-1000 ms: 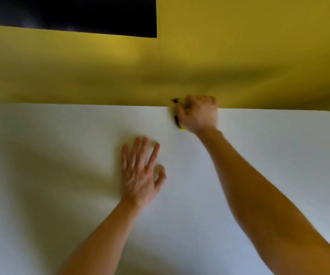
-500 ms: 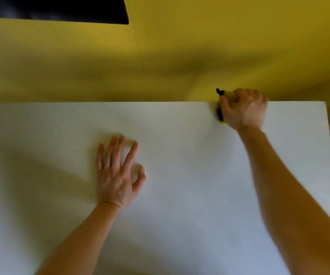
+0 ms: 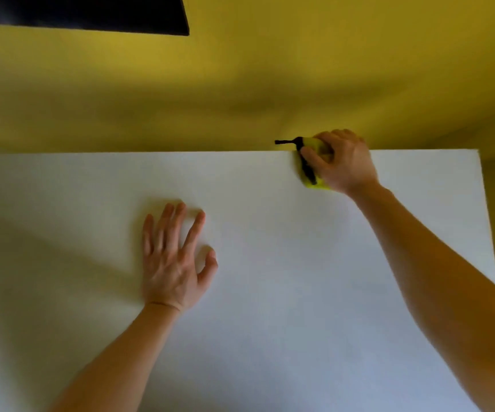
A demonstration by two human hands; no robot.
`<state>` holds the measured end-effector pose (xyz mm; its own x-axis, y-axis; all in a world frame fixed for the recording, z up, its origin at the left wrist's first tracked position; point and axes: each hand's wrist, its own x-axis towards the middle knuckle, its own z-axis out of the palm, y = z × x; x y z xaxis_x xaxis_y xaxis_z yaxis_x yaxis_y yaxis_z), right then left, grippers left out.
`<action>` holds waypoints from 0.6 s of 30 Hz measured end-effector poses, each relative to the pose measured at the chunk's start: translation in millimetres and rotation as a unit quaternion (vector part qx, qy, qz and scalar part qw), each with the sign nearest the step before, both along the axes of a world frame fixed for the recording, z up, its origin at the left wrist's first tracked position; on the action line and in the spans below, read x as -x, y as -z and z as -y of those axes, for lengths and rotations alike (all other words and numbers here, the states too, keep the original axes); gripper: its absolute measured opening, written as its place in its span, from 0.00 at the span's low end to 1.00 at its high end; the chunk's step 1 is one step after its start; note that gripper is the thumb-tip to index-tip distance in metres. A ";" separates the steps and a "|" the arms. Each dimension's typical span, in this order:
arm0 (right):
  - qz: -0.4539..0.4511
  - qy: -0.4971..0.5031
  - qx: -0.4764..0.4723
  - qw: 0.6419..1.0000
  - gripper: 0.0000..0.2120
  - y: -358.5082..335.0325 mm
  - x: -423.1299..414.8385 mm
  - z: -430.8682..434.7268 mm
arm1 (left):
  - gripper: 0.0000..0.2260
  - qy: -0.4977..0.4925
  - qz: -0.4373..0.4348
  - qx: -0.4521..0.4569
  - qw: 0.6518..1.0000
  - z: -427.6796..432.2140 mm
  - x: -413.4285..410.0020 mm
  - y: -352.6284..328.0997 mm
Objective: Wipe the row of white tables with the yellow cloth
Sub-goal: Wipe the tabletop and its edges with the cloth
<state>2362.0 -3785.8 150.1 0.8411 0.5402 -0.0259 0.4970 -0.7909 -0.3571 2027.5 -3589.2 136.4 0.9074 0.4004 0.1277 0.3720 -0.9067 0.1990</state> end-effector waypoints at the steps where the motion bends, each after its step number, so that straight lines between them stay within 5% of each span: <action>1: 0.013 0.035 0.014 0.999 0.27 -3.3 -12.6 32.7 | 0.31 0.000 0.004 0.002 1.000 -0.5 -0.1 0.9; 5: 0.058 0.207 0.063 0.975 0.24 2.4 3.0 18.0 | 0.31 0.000 0.003 0.000 1.000 0.2 -1.1 1.1; 12: -0.043 -0.084 0.050 0.994 0.22 -13.8 117.9 -189.2 | 0.32 0.005 -0.005 -0.007 1.000 -0.7 1.0 2.0; 15: -0.078 -0.144 0.034 0.986 0.24 -6.7 74.7 -141.2 | 0.31 0.011 -0.008 -0.013 1.000 -3.1 0.6 2.7; 18: -0.048 -0.059 0.004 0.997 0.28 0.9 11.2 -33.4 | 0.29 0.002 -0.037 -0.034 0.999 -0.1 -1.5 -1.4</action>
<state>2350.7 -3752.3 149.1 0.7654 0.6345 -0.1074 0.5506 -0.7321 -0.4011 2029.0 -3589.1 137.8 0.9166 0.3901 0.0875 0.3803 -0.9183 0.1101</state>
